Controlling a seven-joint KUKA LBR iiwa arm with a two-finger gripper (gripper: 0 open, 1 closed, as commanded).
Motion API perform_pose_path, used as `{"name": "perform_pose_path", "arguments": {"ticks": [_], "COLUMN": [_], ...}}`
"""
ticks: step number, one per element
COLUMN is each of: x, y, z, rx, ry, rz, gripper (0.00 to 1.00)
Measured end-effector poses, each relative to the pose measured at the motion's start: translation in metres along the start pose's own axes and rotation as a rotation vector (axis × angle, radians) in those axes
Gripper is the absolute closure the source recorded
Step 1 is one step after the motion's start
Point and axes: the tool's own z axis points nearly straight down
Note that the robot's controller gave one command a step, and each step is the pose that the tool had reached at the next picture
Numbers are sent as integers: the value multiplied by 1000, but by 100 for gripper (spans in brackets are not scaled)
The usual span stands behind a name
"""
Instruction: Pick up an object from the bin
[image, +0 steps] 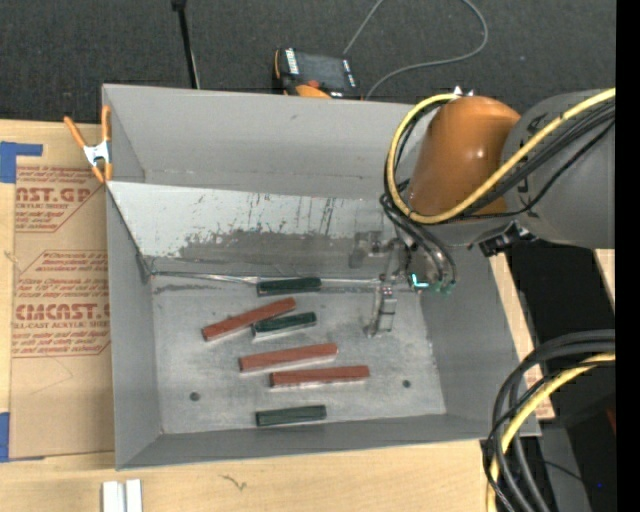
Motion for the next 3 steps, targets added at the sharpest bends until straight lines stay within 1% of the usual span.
{"name": "perform_pose_path", "arguments": {"ticks": [1,2,3], "x": [43,-9,57], "y": [13,-19,-2], "z": [98,87,97], "rx": [0,3,0], "ry": [0,-10,-2], "rz": [-173,-409,-568], "gripper": [0,0,0]}}
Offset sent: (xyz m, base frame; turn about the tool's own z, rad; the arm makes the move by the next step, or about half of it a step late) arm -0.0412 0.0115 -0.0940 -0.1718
